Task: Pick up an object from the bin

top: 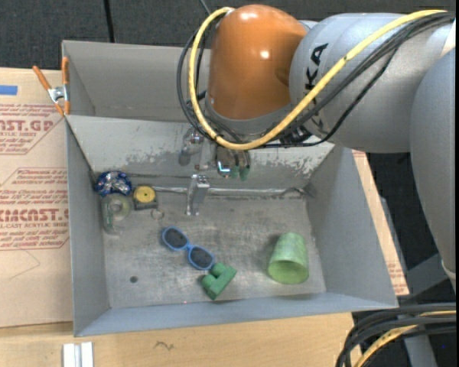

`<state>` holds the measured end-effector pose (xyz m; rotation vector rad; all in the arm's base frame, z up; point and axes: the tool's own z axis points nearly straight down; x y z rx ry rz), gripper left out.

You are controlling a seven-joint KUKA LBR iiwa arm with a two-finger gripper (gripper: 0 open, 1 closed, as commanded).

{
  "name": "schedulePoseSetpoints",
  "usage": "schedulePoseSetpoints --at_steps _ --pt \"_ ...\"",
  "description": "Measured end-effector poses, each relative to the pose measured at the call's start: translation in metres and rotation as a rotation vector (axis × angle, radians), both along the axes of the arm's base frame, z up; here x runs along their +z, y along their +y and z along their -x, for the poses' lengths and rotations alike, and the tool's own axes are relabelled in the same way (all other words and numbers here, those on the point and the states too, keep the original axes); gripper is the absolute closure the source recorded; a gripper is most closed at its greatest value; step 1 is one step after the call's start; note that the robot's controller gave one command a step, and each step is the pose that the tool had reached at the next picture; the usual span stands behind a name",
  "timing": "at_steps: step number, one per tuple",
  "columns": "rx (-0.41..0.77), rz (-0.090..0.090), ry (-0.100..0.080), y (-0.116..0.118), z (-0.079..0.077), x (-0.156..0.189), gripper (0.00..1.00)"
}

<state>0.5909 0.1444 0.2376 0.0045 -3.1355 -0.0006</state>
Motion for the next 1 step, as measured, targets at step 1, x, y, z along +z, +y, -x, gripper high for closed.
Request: schedulePoseSetpoints --at_steps 1 --pt "-0.020 0.002 0.005 -0.0210 0.0797 -0.1231 0.00"
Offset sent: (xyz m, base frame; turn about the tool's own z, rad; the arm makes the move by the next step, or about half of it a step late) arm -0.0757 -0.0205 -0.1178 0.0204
